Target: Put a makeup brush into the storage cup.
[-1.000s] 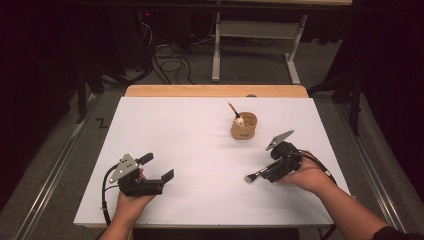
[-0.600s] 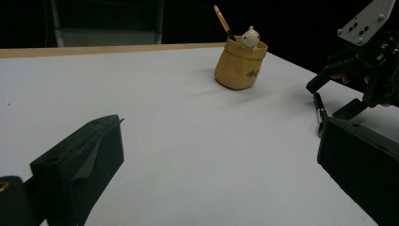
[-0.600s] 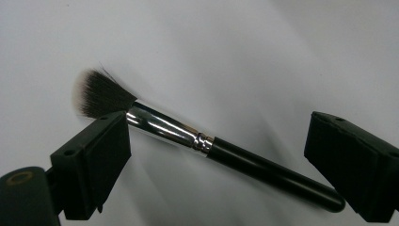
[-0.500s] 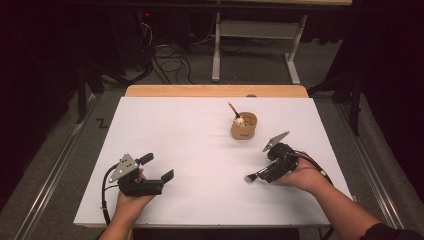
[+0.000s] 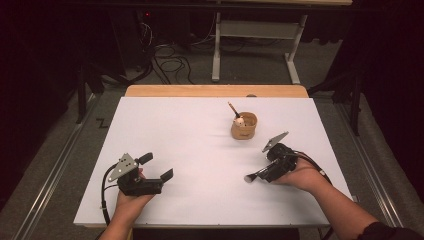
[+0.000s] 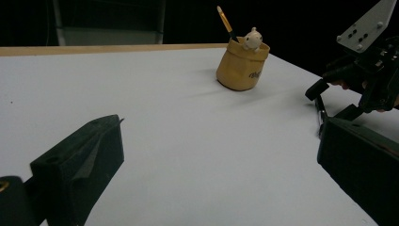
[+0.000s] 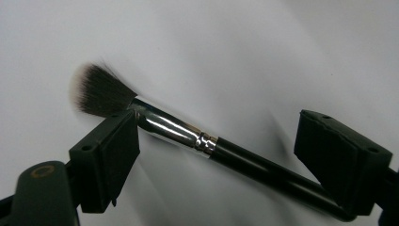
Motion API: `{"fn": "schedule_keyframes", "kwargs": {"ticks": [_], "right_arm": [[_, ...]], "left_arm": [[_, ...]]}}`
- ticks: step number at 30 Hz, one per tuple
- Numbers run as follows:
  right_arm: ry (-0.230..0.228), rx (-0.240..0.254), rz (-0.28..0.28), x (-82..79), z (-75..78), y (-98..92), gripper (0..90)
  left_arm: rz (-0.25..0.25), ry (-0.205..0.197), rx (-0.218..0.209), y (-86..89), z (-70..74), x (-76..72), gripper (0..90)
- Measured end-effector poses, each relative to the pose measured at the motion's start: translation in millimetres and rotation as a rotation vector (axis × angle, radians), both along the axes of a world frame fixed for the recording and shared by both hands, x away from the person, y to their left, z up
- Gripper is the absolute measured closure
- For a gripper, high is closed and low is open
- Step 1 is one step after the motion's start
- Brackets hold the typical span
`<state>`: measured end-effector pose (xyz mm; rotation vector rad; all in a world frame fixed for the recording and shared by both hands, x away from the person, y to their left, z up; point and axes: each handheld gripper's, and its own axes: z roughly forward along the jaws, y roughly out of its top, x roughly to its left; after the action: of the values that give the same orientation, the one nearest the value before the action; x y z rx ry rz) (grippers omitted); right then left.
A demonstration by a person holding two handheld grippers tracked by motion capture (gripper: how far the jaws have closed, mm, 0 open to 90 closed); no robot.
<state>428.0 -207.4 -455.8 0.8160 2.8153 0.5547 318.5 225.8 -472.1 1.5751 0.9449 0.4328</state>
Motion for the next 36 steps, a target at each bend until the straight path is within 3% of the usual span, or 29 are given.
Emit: {"fn": "schedule_keyframes", "kwargs": {"ticks": [11, 17, 27, 36], "right_arm": [[0.005, 0.002, 0.027, -2.7, 1.3, -0.7, 40.4], [0.002, 0.009, 0.026, -3.4, 0.3, -2.3, 48.5], [0.007, 0.004, 0.022, -4.8, 2.2, -1.8, 59.8], [0.013, -0.002, 0.022, -4.3, 3.1, -2.5, 64.2]], "left_arm": [[-0.007, 0.000, -0.006, -0.5, -0.1, 0.1, 1.8], [-0.008, 0.003, 0.002, -1.2, -0.2, 0.4, 1.8], [-0.015, 0.001, -0.001, -1.9, 0.4, -0.4, 1.8], [-0.018, -0.002, -0.005, -1.7, 1.0, -0.3, 1.7]]}}
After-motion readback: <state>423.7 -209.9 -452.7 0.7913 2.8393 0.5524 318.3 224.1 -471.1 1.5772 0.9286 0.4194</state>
